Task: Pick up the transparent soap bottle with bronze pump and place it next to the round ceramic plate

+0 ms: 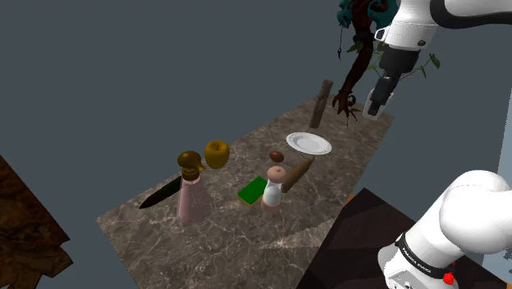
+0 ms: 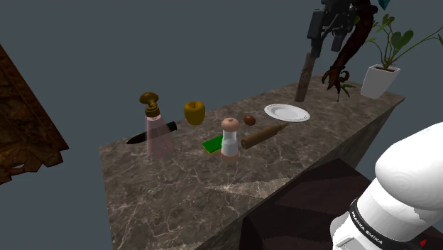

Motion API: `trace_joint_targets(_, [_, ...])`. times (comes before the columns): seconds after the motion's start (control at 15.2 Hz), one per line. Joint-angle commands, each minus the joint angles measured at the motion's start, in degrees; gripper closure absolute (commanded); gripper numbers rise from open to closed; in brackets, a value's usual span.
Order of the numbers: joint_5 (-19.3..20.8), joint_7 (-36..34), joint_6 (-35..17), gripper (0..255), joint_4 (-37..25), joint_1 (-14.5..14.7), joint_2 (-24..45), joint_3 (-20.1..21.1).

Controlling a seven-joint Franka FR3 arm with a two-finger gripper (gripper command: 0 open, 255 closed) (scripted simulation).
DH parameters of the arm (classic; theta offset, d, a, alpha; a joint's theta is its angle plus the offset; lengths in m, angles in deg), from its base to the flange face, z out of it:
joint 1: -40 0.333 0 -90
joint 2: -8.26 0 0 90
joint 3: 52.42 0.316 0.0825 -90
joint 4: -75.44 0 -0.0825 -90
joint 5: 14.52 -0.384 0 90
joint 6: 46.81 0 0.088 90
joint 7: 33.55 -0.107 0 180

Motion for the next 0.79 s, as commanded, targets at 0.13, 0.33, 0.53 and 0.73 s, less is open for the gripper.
trace_joint_targets(0.13, [-1.69,-2.46,-1.68,0,0.11,0.78,1.48,2.14])
trace_joint_targets(0.33, [-3.98,-6.08,-4.28,0,-0.22,1.90,4.17,5.33])
trace_joint_targets(0.53, [-5.93,-9.61,-6.92,0,-1.14,2.88,7.40,8.50])
trace_joint_targets(0.73, [-7.45,-13.11,-9.53,0,-2.66,3.73,11.13,11.63])
